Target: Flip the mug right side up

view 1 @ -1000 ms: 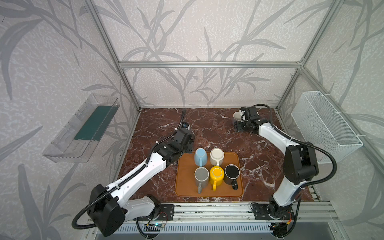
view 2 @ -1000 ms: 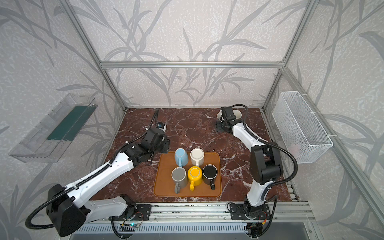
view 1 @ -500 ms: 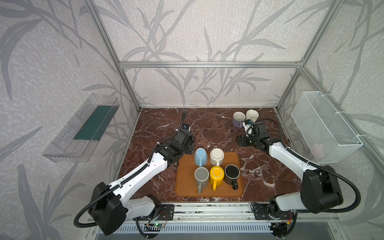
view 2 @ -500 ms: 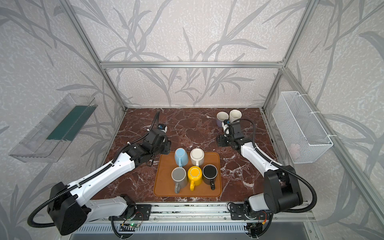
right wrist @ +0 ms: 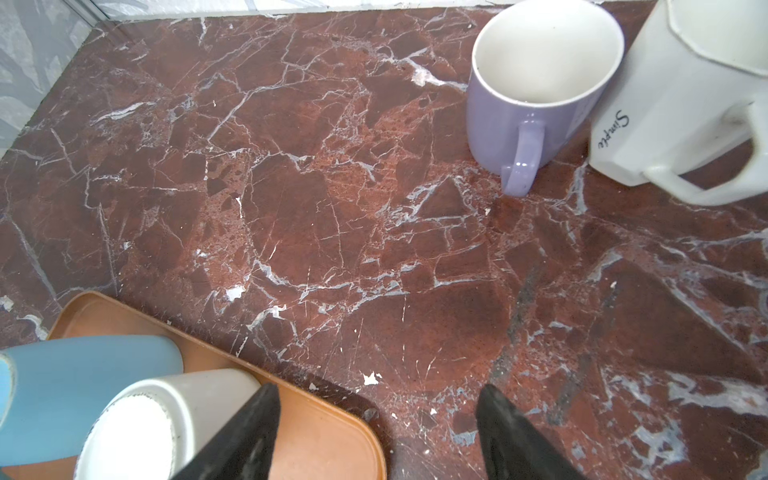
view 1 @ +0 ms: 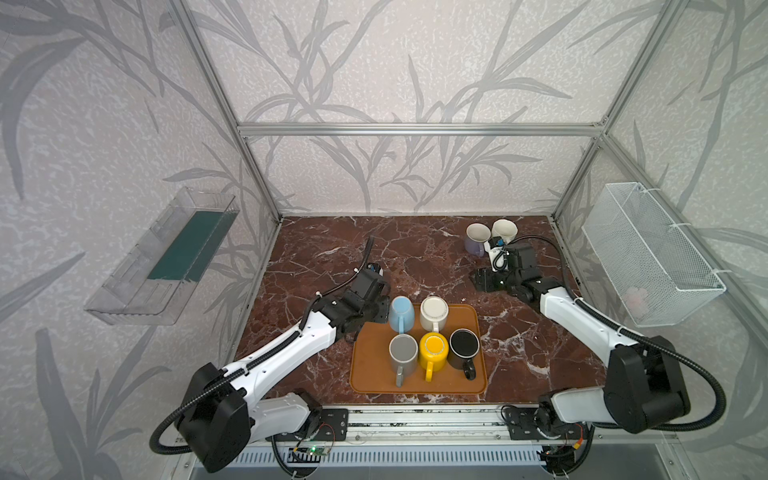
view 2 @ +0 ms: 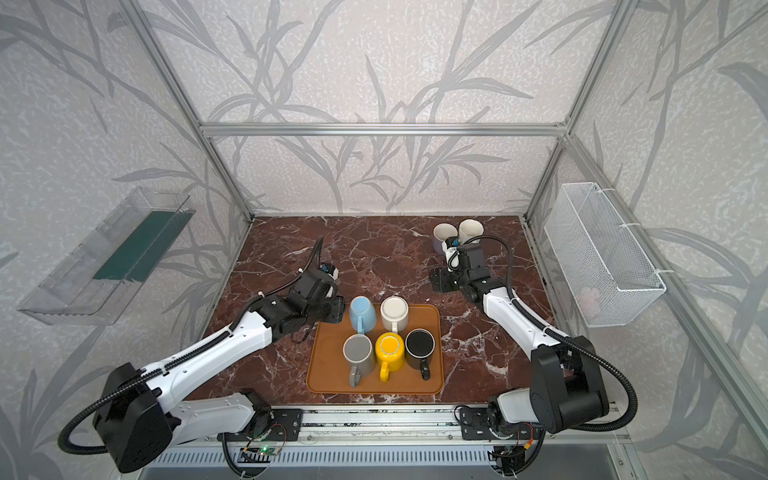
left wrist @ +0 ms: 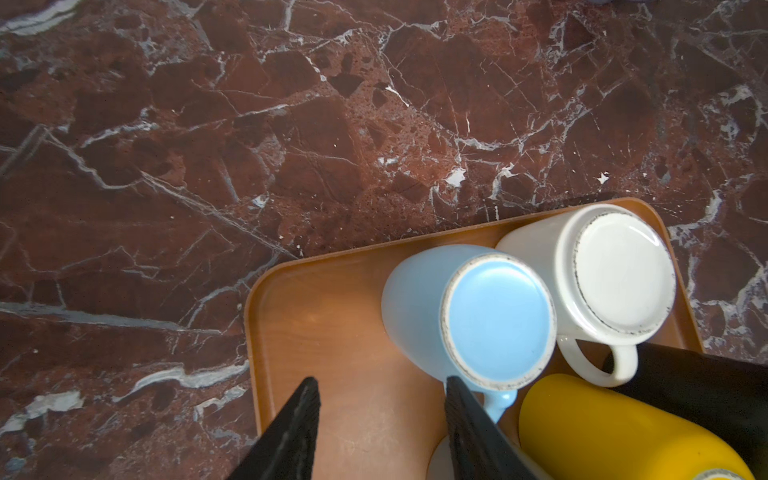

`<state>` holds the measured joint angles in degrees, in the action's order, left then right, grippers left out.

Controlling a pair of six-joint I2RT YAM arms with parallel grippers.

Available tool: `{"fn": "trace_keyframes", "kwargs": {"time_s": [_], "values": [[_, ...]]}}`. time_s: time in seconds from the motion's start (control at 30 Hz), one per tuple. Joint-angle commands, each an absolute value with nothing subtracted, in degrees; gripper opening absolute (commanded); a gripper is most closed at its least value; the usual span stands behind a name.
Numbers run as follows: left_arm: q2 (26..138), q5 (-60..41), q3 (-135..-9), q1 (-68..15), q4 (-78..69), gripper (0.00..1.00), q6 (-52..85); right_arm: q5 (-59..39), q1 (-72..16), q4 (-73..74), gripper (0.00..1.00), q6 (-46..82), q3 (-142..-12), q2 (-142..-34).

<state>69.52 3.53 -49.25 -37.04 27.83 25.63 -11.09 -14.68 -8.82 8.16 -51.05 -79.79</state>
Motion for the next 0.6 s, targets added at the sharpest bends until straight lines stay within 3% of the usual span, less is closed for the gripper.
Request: {"fn": "trace_keyframes", "kwargs": {"time_s": [0.0,0.57], "values": [[68.03,1.25,-48.39,-38.33,27.76,0.51,27.83,-11.71,-14.68,-8.47,0.75,8.49,-52.78,-79.62],[73.82,3.23,-51.28,-45.95,30.01,0.51,28.37,-10.99,-14.68,-8.92,0.75,8.27,-52.47,-79.45]]}}
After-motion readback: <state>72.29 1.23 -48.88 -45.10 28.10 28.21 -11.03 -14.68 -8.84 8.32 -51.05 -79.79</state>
